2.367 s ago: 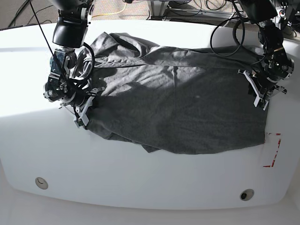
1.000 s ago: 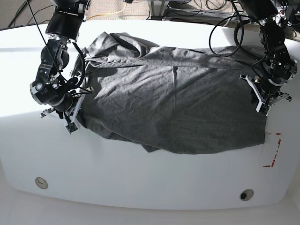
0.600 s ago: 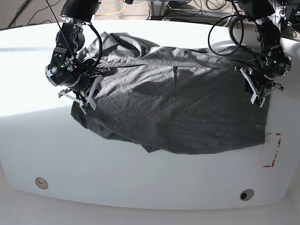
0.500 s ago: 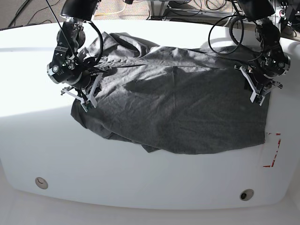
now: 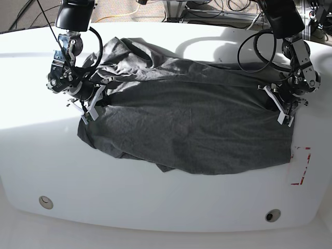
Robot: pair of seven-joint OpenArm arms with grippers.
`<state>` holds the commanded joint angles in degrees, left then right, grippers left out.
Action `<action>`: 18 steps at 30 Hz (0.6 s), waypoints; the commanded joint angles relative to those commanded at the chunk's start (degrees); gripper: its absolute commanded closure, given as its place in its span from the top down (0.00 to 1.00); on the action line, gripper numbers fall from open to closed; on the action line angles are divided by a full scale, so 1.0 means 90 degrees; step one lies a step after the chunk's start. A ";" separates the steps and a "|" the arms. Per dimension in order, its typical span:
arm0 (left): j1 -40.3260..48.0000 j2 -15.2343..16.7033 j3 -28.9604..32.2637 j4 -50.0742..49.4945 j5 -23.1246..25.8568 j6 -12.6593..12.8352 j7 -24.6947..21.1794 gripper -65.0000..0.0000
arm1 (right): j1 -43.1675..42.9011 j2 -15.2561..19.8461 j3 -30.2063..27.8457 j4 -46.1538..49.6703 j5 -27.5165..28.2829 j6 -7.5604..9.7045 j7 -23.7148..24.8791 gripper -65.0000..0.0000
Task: Layout the t-shirt on the table in an organized manner, then fold the t-shirt properly
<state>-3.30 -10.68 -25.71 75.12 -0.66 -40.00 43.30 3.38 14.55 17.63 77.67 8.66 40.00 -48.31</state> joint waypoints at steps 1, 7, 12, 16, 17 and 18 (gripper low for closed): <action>-0.0039 0.0000 0.0000 0.0000 0.0000 0.0000 0.0000 0.12 | 0.0059 0.0049 0.0000 -0.0088 0.0000 0.0000 0.0068 0.04; -0.0225 0.0010 0.0625 0.0010 0.0000 0.0000 0.0000 0.12 | 0.0635 0.0391 0.0000 -0.0947 -0.0020 0.0000 0.0449 0.04; -0.0410 0.0020 0.0938 0.0000 0.0000 0.0000 0.0000 0.12 | 0.1035 0.0537 0.0000 -0.1377 -0.0020 0.0000 0.0527 0.04; -0.0547 0.0127 0.0987 0.0000 0.0000 0.0000 0.0000 0.12 | 0.1241 0.0606 -0.0010 -0.1475 -0.0029 0.0000 0.0557 0.04; -0.0586 0.0186 0.0987 0.0010 0.0000 0.0000 0.0000 0.12 | 0.1280 0.0615 -0.0010 -0.1436 -0.0029 0.0000 0.0557 0.04; -0.0606 0.0215 0.0987 0.0029 0.0010 0.0000 0.0000 0.12 | 0.1289 0.0615 -0.0010 -0.1368 -0.0020 0.0000 0.0527 0.04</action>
<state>-8.75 -8.75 -16.84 75.38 -0.57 -40.00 43.30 14.99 20.09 17.54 65.36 8.48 40.00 -43.56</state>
